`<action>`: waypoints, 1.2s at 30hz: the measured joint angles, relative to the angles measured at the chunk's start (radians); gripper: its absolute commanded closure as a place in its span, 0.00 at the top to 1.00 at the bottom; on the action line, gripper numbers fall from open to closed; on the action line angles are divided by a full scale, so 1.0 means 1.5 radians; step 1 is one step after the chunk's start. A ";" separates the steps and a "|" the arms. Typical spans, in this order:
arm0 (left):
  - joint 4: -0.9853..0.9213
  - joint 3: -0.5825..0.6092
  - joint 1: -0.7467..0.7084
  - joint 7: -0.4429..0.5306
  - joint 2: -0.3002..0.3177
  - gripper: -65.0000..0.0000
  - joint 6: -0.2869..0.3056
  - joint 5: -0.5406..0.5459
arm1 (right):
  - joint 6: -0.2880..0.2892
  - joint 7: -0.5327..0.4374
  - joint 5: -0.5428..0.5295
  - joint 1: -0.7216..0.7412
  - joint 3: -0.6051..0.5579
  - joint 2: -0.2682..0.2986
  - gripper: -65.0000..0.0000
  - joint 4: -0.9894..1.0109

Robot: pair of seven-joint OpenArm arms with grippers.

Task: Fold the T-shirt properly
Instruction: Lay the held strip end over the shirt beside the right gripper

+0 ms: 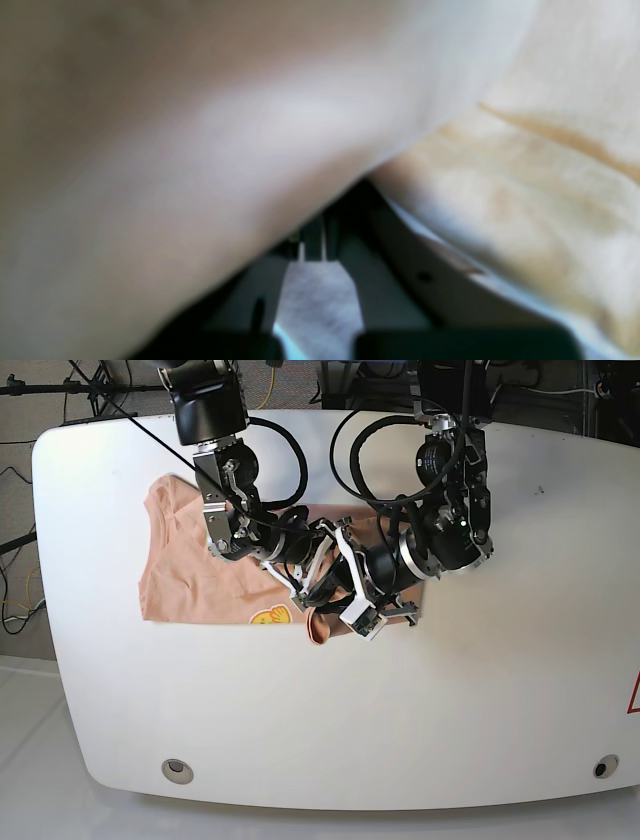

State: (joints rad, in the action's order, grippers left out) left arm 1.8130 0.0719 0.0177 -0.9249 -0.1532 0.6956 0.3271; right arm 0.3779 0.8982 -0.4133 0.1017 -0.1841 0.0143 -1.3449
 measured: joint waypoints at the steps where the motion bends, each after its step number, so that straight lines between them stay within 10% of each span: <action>1: 0.000 0.000 -0.003 0.002 0.000 0.08 0.000 0.001 | 0.000 -0.001 -0.001 0.000 0.000 0.001 0.00 0.000; 6: -0.005 0.000 -0.012 0.007 0.002 0.11 0.000 0.005 | 0.000 -0.004 -0.010 -0.002 0.000 0.006 0.00 0.000; 16: -0.006 -0.040 -0.015 -0.003 0.007 0.57 0.001 0.003 | 0.005 -0.003 -0.009 -0.001 0.000 0.007 0.00 0.000; 36: -0.005 -0.070 -0.001 -0.001 0.001 0.58 0.001 0.003 | 0.005 -0.003 -0.009 -0.001 0.000 0.007 0.00 0.000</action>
State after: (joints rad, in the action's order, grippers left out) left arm 1.8057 -0.0330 0.0158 -0.9268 -0.1513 0.6964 0.3309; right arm 0.3851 0.8940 -0.4263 0.1001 -0.1844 0.0254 -1.3445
